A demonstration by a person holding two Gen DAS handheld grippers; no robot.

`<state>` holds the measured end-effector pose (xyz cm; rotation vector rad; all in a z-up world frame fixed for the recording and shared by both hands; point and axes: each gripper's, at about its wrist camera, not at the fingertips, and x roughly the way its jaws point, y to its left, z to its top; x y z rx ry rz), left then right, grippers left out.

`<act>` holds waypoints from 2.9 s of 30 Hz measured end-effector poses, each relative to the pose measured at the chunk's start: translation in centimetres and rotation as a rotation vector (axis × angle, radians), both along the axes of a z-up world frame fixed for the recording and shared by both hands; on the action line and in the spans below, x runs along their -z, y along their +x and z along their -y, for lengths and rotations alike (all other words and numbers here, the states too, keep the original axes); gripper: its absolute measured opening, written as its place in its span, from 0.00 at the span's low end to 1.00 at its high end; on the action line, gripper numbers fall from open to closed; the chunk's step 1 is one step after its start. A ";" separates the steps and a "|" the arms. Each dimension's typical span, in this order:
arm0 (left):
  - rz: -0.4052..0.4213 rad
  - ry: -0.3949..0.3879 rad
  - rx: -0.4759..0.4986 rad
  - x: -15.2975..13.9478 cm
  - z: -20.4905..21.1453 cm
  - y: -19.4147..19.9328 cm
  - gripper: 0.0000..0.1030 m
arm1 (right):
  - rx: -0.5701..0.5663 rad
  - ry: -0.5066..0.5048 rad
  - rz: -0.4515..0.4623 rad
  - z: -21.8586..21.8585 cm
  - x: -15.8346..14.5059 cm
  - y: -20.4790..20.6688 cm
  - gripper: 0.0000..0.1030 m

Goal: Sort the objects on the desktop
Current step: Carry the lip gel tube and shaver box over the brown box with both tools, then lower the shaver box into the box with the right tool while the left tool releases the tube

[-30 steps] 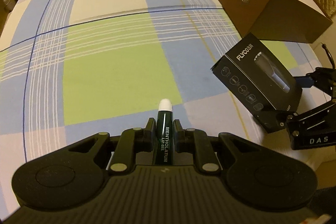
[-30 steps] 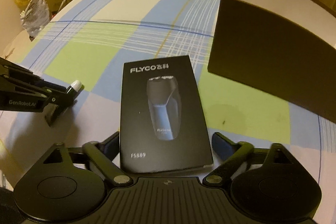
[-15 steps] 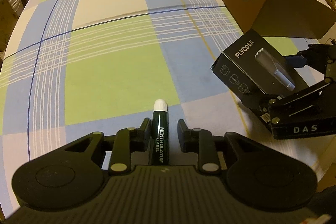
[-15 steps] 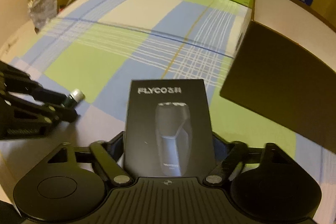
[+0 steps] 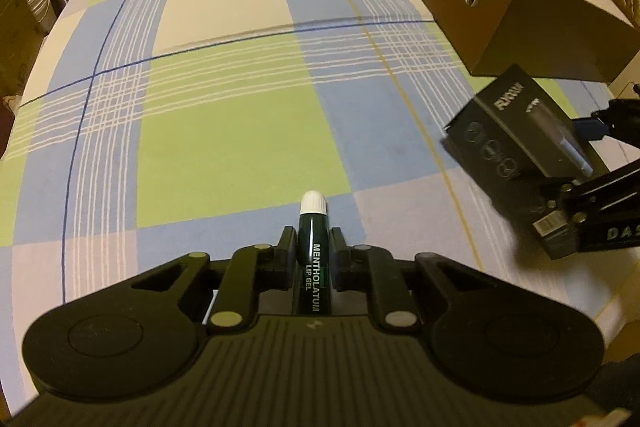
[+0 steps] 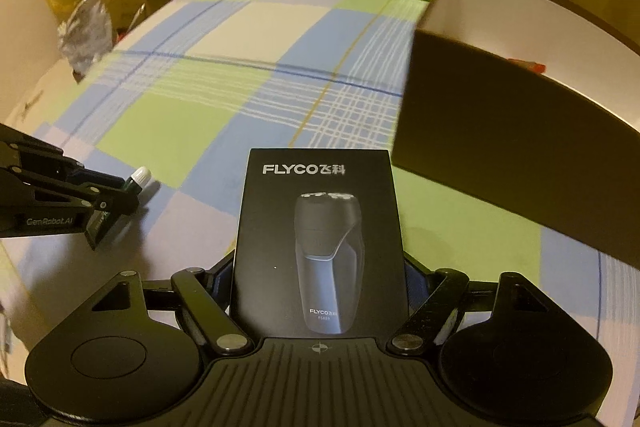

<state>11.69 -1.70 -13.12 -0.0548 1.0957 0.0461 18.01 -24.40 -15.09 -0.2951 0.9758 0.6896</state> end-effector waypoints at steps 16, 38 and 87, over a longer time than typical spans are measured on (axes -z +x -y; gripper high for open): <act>0.161 -0.017 0.105 -6.5 3.9 0.3 0.12 | 0.075 0.117 0.053 4.3 -4.5 -0.4 0.74; 0.289 -0.064 0.281 -11.3 12.3 4.9 0.12 | 0.244 0.164 0.167 13.0 -9.3 1.3 0.74; 0.199 -0.032 0.202 -8.4 19.9 29.5 0.12 | 0.285 0.015 0.110 15.7 -5.9 27.8 0.74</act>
